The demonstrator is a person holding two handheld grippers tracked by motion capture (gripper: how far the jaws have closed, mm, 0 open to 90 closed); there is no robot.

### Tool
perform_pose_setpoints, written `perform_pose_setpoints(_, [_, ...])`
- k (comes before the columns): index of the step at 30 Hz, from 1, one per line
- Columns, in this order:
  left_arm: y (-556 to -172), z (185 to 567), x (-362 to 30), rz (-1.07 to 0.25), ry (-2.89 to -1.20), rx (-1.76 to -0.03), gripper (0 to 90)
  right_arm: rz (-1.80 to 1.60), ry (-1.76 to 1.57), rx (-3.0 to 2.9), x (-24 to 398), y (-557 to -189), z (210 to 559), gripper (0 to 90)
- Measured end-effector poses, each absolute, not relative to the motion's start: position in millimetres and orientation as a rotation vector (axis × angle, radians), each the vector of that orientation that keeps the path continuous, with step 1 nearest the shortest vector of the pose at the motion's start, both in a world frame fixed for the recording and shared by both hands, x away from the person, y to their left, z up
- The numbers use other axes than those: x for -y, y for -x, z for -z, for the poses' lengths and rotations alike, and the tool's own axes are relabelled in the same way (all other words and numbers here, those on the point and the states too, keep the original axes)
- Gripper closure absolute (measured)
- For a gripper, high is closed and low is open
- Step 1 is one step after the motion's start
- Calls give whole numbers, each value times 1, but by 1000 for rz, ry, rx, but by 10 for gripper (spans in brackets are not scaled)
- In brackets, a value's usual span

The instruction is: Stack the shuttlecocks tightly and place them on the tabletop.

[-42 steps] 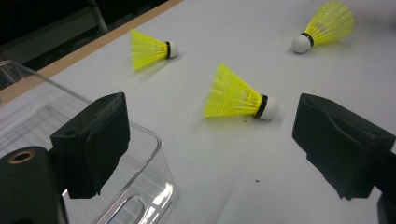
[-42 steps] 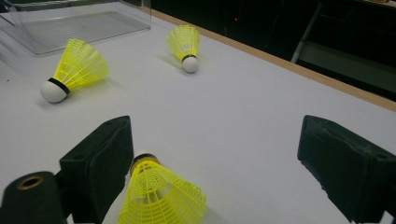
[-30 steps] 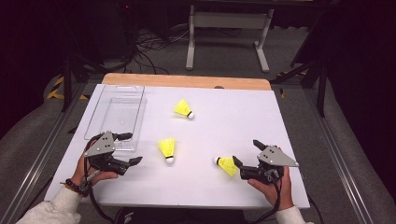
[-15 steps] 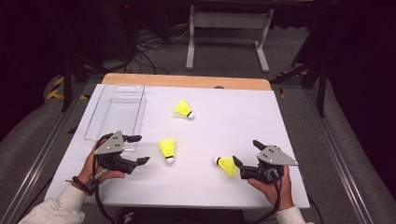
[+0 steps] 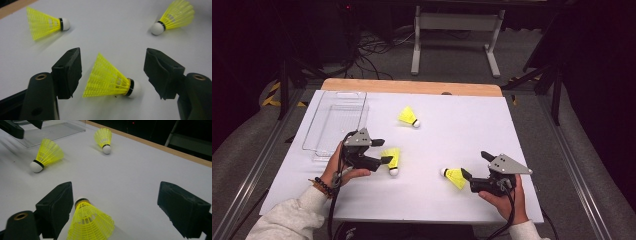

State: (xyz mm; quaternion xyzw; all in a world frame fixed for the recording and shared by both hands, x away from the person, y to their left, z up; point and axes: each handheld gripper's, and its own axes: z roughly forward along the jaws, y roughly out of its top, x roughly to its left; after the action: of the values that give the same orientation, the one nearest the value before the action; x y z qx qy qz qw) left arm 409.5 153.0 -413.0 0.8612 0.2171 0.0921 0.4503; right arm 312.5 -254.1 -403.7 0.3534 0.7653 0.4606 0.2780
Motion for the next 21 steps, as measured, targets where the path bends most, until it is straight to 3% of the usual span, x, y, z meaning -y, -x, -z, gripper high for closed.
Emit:
perform_pose_setpoints(3, [-417,416,-146,-210,-2145,-569,359,-1234,-955,-2078,254,-315,405,146])
perform_pose_setpoints(7, [-424,421,-138,-200,-2192,-572,503,-1256,-971,-2136,253,-317,408,155])
perform_pose_setpoints(9, [-425,423,-137,-191,-2201,-574,522,-1255,-964,-2149,253,-317,408,156])
perform_pose_setpoints(10, [-426,424,-137,-195,-2213,-576,596,-1227,-939,-2163,251,-317,408,158])
perform_pose_setpoints(19, [-429,425,-140,-175,-2216,-582,743,-1187,-918,-2185,251,-316,413,158])
perform_pose_setpoints(21, [-428,424,-141,-183,-2213,-575,815,-1178,-908,-2189,251,-315,413,158])
